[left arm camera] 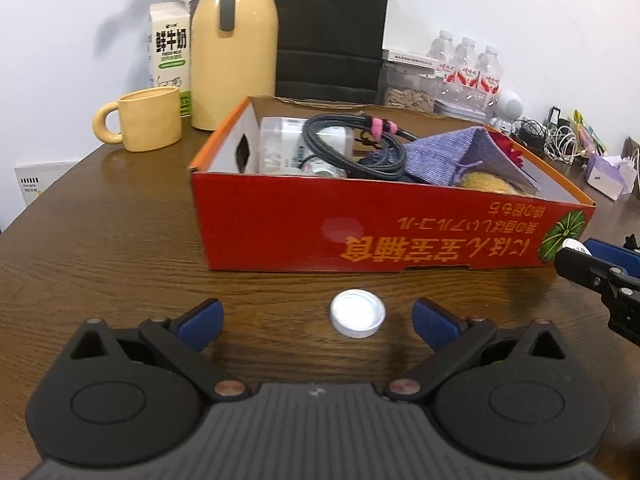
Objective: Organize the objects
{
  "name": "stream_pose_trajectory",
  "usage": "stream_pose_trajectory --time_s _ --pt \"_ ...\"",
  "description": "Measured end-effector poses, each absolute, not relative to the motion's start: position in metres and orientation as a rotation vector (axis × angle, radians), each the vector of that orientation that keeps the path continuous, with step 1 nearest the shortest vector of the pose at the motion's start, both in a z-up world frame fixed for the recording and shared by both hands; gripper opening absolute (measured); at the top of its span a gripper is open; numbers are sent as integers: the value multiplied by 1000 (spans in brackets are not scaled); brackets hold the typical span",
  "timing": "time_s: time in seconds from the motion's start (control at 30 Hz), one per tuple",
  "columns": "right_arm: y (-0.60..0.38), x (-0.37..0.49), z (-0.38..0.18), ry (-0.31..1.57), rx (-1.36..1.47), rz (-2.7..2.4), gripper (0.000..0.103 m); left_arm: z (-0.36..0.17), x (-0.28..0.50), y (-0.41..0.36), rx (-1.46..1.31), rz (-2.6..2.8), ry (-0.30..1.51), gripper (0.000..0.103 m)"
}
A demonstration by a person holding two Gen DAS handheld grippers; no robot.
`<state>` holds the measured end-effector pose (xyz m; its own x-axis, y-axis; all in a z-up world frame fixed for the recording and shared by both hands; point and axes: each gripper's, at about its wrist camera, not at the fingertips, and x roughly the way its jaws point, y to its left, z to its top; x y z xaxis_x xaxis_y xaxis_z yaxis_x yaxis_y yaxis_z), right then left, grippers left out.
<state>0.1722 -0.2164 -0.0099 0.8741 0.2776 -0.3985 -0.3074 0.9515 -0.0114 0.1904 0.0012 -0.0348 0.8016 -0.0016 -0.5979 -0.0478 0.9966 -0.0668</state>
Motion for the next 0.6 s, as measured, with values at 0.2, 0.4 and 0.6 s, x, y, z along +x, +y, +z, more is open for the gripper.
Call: stream_pose_trajectory --time_s 0.2,0.4,0.6 --pt "-218 172 -10 400 -64 317 38 -35 191 -10 -45 34 639 45" --pt "-219 171 -9 397 -55 328 38 -34 190 -15 -26 44 633 30" --pt "-220 169 -9 386 -51 341 38 -28 179 -17 -27 40 588 30"
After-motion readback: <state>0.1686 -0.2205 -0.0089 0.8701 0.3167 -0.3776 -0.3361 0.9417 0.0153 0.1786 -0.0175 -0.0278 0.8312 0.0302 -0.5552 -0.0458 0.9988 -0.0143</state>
